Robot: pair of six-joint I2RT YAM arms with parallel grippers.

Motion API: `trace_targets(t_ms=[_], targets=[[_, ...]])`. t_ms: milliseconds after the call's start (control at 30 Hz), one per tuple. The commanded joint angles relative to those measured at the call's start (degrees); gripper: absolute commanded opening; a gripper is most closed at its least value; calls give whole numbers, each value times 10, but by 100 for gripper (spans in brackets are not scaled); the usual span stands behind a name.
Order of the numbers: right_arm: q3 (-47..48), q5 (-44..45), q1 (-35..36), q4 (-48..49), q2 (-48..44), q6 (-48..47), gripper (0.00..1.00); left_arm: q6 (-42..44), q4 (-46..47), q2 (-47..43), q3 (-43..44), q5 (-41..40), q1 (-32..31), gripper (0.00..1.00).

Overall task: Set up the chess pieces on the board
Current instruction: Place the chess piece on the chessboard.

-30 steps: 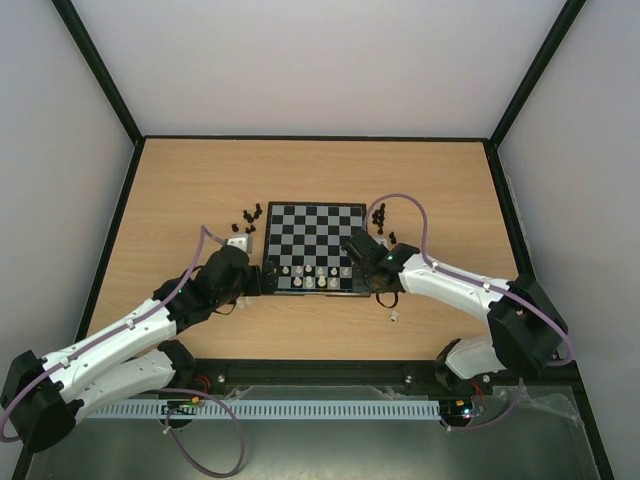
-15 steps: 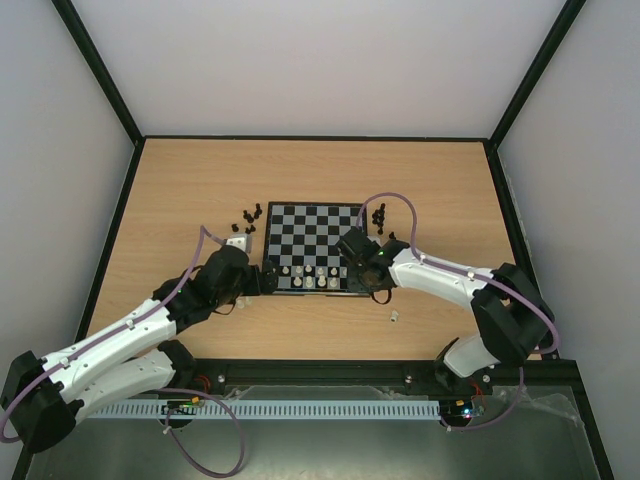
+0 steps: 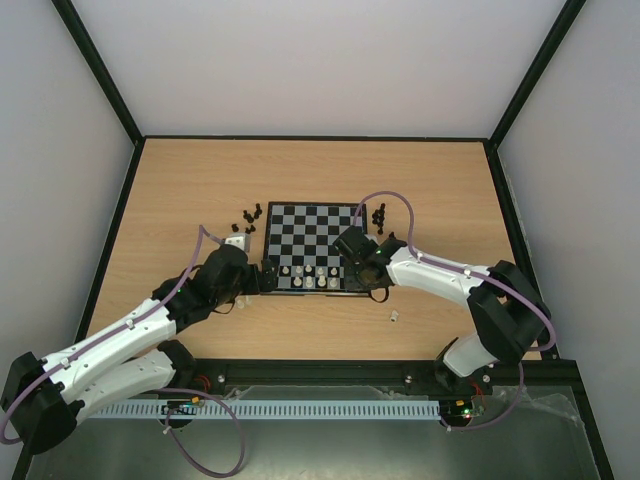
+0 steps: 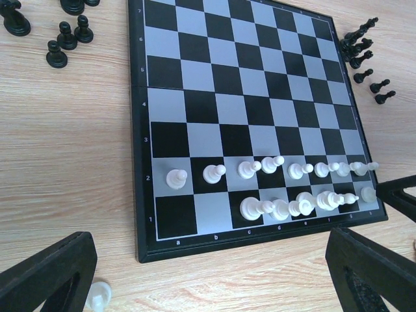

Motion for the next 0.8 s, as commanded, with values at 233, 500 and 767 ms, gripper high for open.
trace_targets(t_ms=[233, 500, 767], targets=[[7, -5, 6, -22, -7, -6, 28, -1, -9, 1, 15, -5, 7, 100], [-4, 1, 6, -36, -70, -9, 45, -27, -68, 21, 23, -13, 24, 100], [-45, -12, 6, -31, -159, -25, 45, -108, -140, 88, 36, -6, 31, 100]])
